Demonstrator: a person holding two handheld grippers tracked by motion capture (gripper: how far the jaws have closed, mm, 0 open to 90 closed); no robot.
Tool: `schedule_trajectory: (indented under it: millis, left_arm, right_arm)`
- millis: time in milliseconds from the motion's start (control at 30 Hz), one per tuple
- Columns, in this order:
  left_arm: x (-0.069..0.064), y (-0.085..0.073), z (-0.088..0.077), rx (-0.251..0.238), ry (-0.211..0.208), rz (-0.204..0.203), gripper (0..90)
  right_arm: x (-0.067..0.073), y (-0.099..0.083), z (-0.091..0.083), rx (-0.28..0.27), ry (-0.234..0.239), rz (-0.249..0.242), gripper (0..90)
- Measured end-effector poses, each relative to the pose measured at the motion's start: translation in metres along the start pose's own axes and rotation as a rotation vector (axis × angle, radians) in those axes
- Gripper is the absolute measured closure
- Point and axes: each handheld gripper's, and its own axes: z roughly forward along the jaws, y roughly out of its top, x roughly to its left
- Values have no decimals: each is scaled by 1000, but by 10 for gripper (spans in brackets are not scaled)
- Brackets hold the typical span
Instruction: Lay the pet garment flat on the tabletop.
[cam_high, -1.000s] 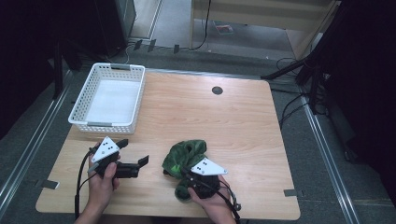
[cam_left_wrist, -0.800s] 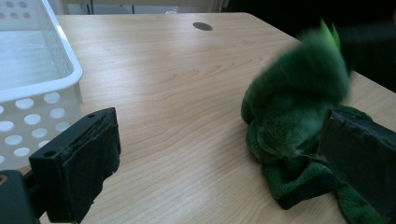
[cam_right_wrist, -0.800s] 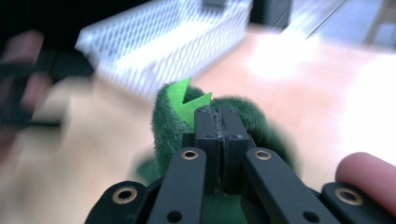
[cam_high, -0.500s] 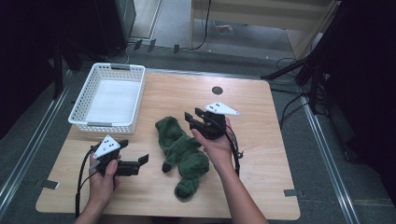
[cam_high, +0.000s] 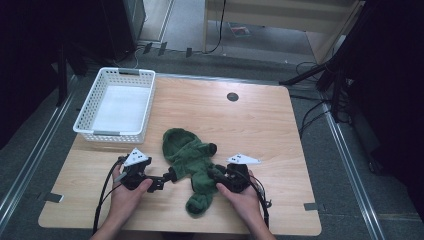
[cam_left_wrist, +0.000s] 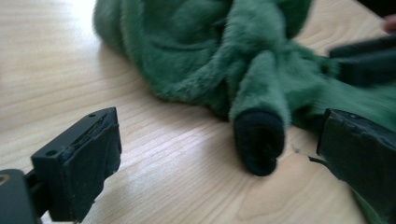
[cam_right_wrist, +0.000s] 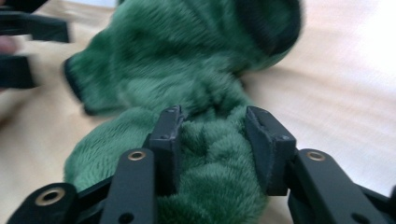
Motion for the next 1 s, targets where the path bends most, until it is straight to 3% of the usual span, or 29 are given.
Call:
schedule_trajectory:
  millis: [100,200,267,333,400,500,567,633,700,733,833,900,1000]
  left_arm:
    - [6,1,3,0,32,-19,62]
    - [13,7,6,-12,63,-71,77]
    - [18,12,8,-28,92,-133,178]
    - [21,17,12,-40,100,-174,195]
    - [21,22,16,-35,117,-195,229]
    - [19,27,25,-13,141,-206,265]
    - [16,31,32,7,167,-195,318]
    - [13,34,41,51,192,-166,402]
    - [13,37,49,69,201,-150,513]
    - [13,39,52,71,201,-141,605]
    - [16,50,55,69,147,-137,868]
    - [12,61,55,48,134,-101,886]
    - [5,76,60,32,153,-18,890]
  right_arm:
    - [11,2,-7,8,19,-73,550]
    - [15,23,-16,-84,15,-114,514]
    - [14,45,-17,-159,-28,-126,517]
    - [14,70,-9,-213,-75,-148,512]
    - [12,93,13,-179,-91,-193,469]
    - [4,115,56,-21,-54,-187,451]
    - [2,119,78,79,-46,-212,474]
    - [1,117,91,155,-86,-244,647]
    - [-3,113,93,191,-103,-236,822]
    - [-6,110,90,170,-107,-231,867]
    - [-16,101,73,94,-129,-185,894]
    - [-22,94,55,18,-166,-173,897]
    - [-30,82,25,-74,-193,-140,899]
